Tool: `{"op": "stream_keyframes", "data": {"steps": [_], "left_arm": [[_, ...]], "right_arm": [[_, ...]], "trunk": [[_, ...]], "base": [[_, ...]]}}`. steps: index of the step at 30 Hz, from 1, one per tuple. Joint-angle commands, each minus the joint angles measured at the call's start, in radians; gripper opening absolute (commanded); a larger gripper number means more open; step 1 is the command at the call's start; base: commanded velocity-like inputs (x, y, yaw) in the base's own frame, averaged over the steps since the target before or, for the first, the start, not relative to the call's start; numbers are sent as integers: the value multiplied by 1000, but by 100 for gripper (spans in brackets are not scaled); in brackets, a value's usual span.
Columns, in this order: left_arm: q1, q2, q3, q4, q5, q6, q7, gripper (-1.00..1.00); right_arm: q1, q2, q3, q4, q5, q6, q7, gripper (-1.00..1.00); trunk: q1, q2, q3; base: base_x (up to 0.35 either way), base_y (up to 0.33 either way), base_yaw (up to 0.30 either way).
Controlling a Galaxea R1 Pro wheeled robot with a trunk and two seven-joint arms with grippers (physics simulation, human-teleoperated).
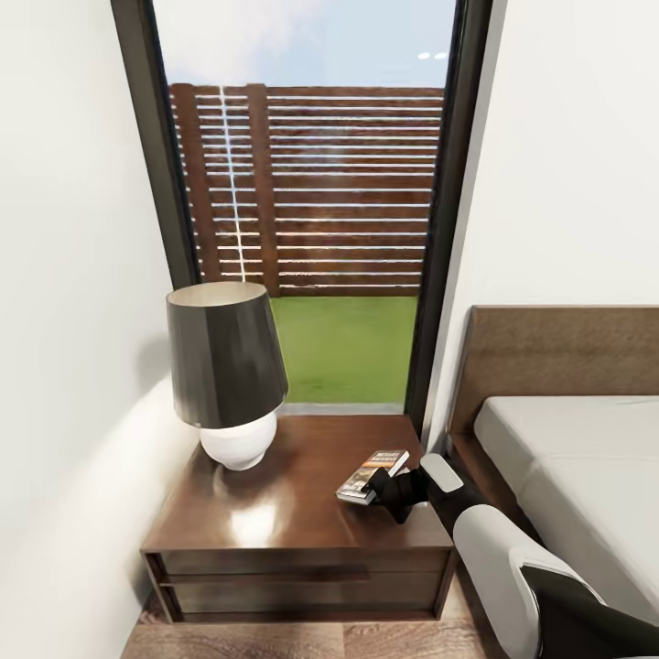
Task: In the bedroom, move the book from the bed onto either nightstand, and place the two sandals side by side next to the bed.
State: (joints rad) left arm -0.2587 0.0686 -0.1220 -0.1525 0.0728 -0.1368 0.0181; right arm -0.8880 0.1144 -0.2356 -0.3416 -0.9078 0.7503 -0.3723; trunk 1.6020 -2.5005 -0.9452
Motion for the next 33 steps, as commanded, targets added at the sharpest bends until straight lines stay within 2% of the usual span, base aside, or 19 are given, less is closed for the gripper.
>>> {"op": "stream_keyframes", "data": {"steps": [1,33], "left_arm": [[-1,0,-8,1,8,-3,2,100],[-1,0,-8,1,8,-4,2,100]], "right_arm": [[0,1,-4,-2,-9,1,-11,-100],[0,1,-4,-2,-9,1,-11,-100]], "trunk": [[0,0,-1],[0,0,-1]], "base": [[21,0,0],[4,0,0]]}}
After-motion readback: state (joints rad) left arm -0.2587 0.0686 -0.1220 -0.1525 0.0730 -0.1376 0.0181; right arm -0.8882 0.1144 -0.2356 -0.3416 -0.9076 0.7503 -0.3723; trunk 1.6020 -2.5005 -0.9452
